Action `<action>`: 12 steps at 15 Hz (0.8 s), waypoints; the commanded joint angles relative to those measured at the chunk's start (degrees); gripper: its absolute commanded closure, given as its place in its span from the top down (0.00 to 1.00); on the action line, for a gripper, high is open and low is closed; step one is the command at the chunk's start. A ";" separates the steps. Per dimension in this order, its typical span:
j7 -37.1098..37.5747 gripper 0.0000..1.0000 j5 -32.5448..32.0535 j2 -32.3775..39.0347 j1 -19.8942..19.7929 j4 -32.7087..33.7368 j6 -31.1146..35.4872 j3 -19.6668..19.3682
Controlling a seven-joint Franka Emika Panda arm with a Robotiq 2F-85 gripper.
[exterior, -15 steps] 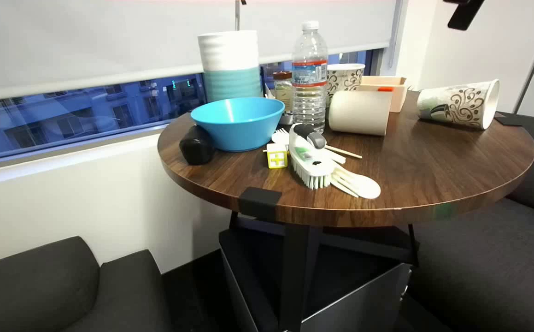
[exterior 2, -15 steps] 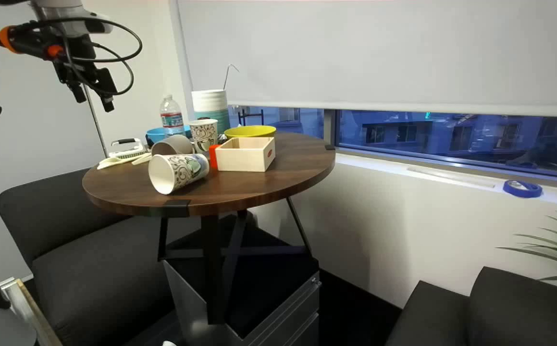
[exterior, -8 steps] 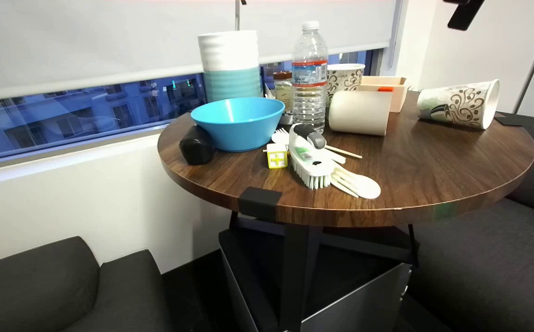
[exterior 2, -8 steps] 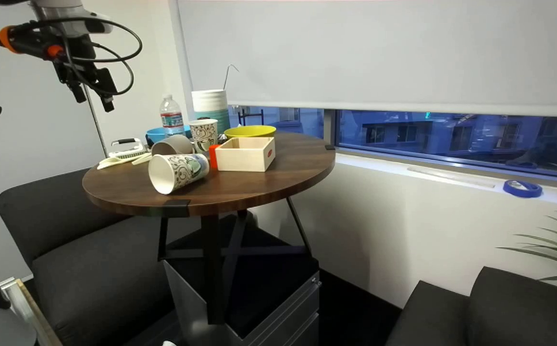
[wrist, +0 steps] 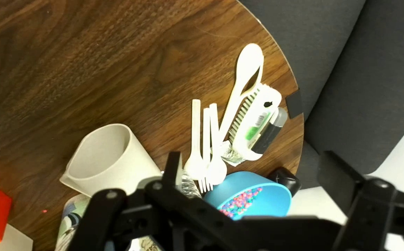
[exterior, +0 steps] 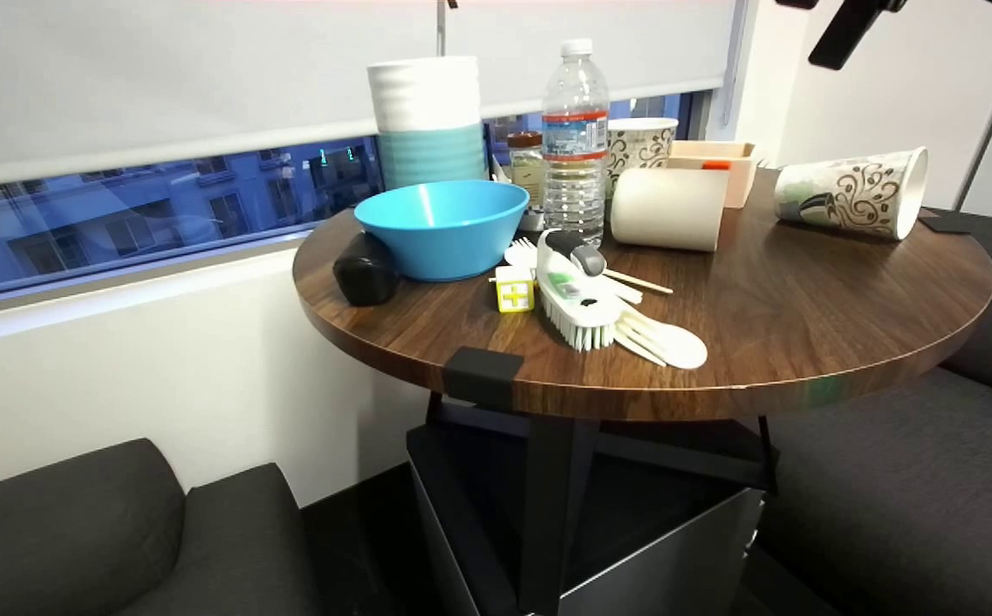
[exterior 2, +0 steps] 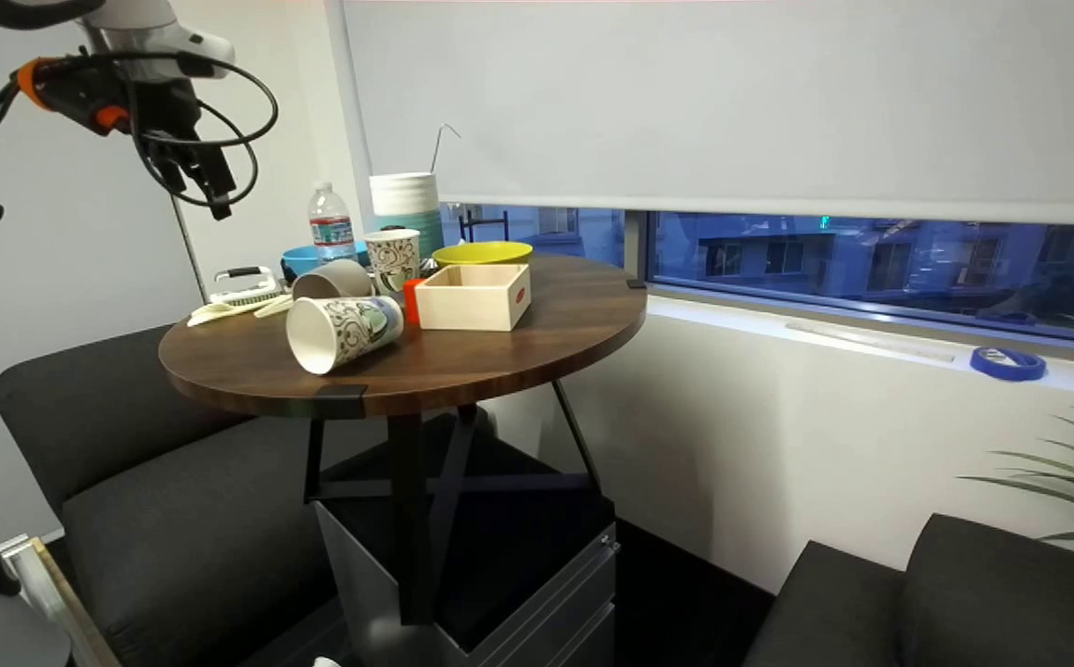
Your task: Pick up the white mug and paper cup one by one and place them the right way up on the table
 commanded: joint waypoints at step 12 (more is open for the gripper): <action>11.71 1.00 13.26 5.98 -5.83 -8.93 13.59 -0.54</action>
